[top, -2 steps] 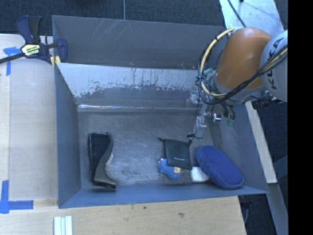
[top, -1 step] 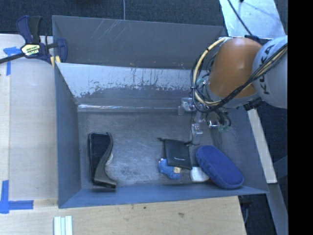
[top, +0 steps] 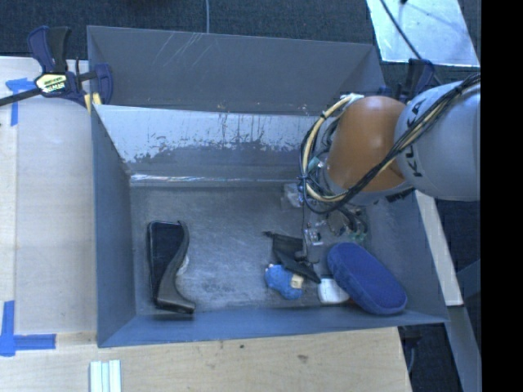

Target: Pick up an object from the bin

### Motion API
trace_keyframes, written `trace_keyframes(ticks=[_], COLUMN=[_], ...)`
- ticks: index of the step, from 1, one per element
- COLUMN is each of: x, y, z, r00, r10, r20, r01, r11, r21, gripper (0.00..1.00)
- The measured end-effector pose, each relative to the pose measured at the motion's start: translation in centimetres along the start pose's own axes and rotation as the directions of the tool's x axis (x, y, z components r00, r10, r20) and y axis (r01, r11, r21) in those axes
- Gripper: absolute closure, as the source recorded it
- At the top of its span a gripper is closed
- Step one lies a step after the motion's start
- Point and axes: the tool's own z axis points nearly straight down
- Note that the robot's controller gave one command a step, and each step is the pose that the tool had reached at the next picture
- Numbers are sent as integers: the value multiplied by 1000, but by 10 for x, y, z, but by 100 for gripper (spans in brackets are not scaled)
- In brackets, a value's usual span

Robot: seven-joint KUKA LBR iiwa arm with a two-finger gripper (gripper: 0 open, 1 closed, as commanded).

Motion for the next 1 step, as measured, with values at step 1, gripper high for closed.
trace_keyframes(ticks=[1], x=[-1], y=[-1], z=[-1], r00=[1000], r10=[0], r20=[3], r01=[-1], r11=[1000], r21=[1], gripper=[0])
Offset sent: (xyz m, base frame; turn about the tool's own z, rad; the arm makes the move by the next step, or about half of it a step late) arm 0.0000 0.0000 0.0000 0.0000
